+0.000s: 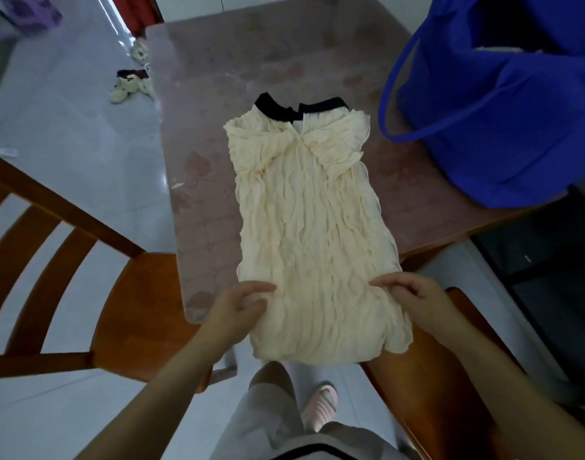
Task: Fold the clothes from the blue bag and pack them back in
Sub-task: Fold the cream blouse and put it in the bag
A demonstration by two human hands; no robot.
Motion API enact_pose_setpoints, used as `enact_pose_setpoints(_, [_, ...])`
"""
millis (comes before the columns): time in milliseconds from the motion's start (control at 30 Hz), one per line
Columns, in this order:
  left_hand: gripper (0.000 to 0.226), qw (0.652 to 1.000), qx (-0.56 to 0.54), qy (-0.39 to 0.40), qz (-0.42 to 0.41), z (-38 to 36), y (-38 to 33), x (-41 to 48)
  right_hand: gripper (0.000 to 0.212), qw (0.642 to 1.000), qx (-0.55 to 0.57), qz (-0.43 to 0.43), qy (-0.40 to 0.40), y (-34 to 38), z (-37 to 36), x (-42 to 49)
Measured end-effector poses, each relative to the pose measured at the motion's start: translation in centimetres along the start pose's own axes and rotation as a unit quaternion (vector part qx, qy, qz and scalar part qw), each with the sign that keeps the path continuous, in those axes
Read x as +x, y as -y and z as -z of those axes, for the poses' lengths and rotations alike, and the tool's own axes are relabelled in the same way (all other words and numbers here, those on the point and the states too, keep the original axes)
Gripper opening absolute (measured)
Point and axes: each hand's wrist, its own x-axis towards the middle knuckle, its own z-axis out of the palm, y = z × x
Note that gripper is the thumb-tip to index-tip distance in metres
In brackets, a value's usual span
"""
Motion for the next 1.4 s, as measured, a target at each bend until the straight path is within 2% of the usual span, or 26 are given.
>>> enact_pose_setpoints(133, [0.030, 0.996, -0.055, 0.032, -0.059, 1.2, -2.1, 0.6, 0.044, 0.999, 0.033, 0.007, -0.005, 2.4, 0.6, 1.1])
enact_pose_setpoints(267, [0.040, 0.985, -0.147, -0.028, -0.082, 3.2, -4.6, 3.8, 0.055, 0.996, 0.082, 0.006, -0.019, 6.0, 1.1, 3.8])
enact_pose_setpoints(333, [0.036, 0.978, -0.184, -0.058, -0.078, 4.5, -6.4, 6.3, 0.051, 0.992, 0.118, -0.004, -0.036, 7.9, 1.5, 6.2])
enact_pose_setpoints(433, [0.035, 0.969, -0.220, -0.093, -0.056, 6.7, -8.7, 11.3, 0.032, 0.986, 0.154, -0.025, -0.065, 10.8, 2.0, 11.4])
enact_pose_setpoints(533, [0.026, 0.965, -0.241, -0.099, -0.026, 8.7, -10.6, 17.0, 0.029, 0.982, 0.159, -0.048, -0.091, 12.7, 2.0, 17.6])
enact_pose_setpoints(733, [0.020, 0.965, -0.242, -0.099, 0.019, 11.0, -12.6, 27.0, 0.026, 0.966, 0.210, -0.118, -0.096, 14.0, 1.5, 28.6])
enact_pose_setpoints(833, [0.028, 0.982, -0.168, -0.079, 0.024, 11.3, -11.8, 29.8, 0.031, 0.956, 0.242, -0.154, -0.067, 13.3, 1.1, 31.2])
enact_pose_setpoints(900, [0.039, 0.997, -0.059, -0.043, -0.026, 11.7, -11.0, 30.5, 0.037, 0.960, 0.231, -0.154, -0.022, 12.6, 1.3, 31.6])
enact_pose_setpoints(1000, [0.046, 0.983, 0.115, 0.013, -0.140, 11.8, -9.7, 31.2, 0.042, 0.989, 0.104, -0.073, 0.070, 11.7, 2.0, 31.6])
enact_pose_setpoints(1067, [0.047, 0.967, 0.196, -0.004, -0.161, 11.5, -9.5, 31.3, 0.047, 0.997, -0.031, -0.008, 0.069, 11.1, 2.2, 32.0])
enact_pose_setpoints(1100, [0.050, 0.951, 0.243, -0.039, -0.185, 11.3, -9.4, 31.3, 0.048, 0.995, -0.085, 0.019, 0.048, 10.8, 2.1, 32.4])
enact_pose_setpoints(1167, [0.060, 0.905, 0.329, -0.109, -0.249, 11.0, -9.4, 31.6, 0.047, 0.978, -0.199, 0.063, 0.009, 10.5, 1.9, 32.9])
enact_pose_setpoints(1200, [0.069, 0.891, 0.348, -0.118, -0.268, 10.9, -9.3, 31.9, 0.049, 0.963, -0.259, 0.079, -0.011, 10.5, 1.8, 33.0])
enact_pose_setpoints(1267, [0.088, 0.889, 0.351, -0.074, -0.284, 11.0, -9.7, 32.0, 0.058, 0.929, -0.350, 0.109, -0.045, 10.2, 1.5, 33.0])
enact_pose_setpoints(1300, [0.091, 0.883, 0.350, -0.050, -0.308, 11.0, -9.7, 32.1, 0.061, 0.917, -0.371, 0.134, -0.063, 10.2, 1.4, 33.1])
enact_pose_setpoints(1400, [0.081, 0.855, 0.358, -0.028, -0.375, 11.1, -9.5, 32.4, 0.077, 0.903, -0.387, 0.171, -0.074, 10.1, 1.5, 33.0])
